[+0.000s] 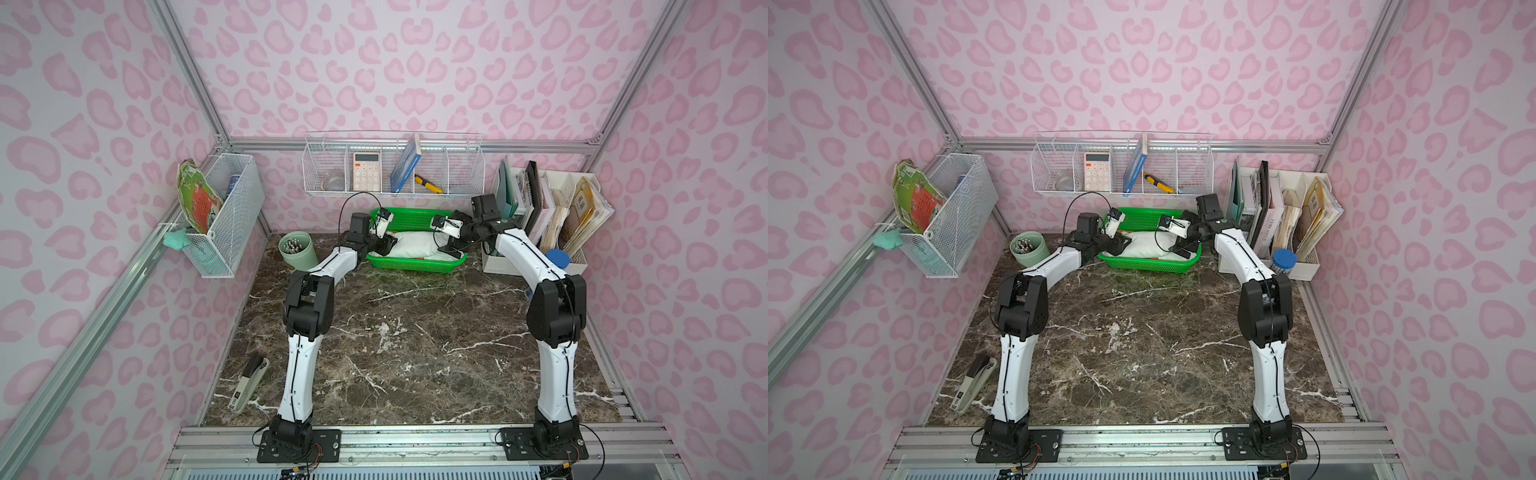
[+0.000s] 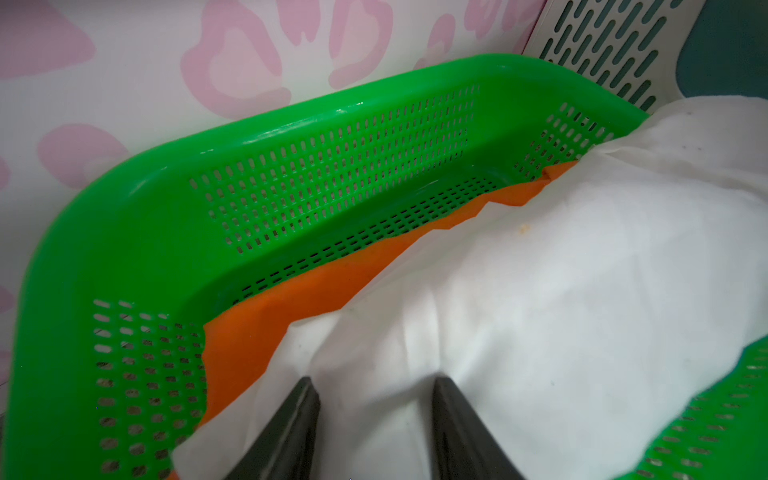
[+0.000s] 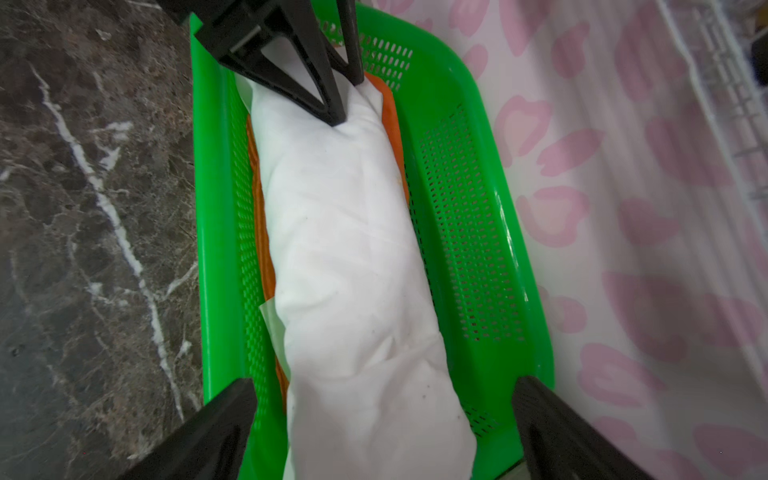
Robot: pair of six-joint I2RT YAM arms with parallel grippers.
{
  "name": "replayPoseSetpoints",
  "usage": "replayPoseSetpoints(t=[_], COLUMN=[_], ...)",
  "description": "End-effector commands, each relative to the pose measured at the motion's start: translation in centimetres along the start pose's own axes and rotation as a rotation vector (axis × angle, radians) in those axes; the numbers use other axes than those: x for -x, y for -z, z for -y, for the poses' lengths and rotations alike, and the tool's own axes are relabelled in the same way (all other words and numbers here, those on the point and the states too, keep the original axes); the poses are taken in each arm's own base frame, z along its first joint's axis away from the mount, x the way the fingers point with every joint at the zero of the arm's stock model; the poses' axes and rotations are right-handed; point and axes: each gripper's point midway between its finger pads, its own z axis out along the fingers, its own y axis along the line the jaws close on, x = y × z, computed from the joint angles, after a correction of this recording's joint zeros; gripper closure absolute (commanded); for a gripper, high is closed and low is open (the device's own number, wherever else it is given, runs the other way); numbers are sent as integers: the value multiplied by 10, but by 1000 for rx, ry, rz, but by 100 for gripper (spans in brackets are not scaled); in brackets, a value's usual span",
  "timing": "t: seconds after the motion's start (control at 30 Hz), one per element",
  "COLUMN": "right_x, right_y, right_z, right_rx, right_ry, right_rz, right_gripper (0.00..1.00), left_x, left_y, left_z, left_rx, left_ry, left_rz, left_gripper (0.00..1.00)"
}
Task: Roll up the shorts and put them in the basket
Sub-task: Place the shorts in the bin, then reset both arms
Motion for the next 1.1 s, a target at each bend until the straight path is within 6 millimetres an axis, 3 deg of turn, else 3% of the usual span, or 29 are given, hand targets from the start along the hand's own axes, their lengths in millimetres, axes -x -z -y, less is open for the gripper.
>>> replayPoseSetpoints(t=[0.0,0.07,0.2,0.4,0.53,0.7,0.8,1.07], right_x=[23,35,48,31,10,-14,-36,-91], right_y=[22,41,73,125,159,199,212,206], right_z=[-7,1,16,44,42,17,-1,-49], right_rx=[39,-12,-121,-258,-361,-500,-542,-598], right_ry=[-29,-78,-221,-518,-613,-637,-697,-842], right_rz=[72,110,185,260,306,373,377,290], right_gripper=[1,1,1,1,1,1,1,1], left_x=[7,24,62,115,125,93,65,-19], left_y=[5,13,42,109,160,210,237,296], left_z=[1,3,9,18,16,6,-1,-26], left_rx=[-2,0,9,76,195,380,496,828], left_ry=[19,17,-3,-37,-24,18,78,215], left_rz=[5,49,165,284,325,268,236,195], left_gripper=[46,27,2,1,1,1,1,1])
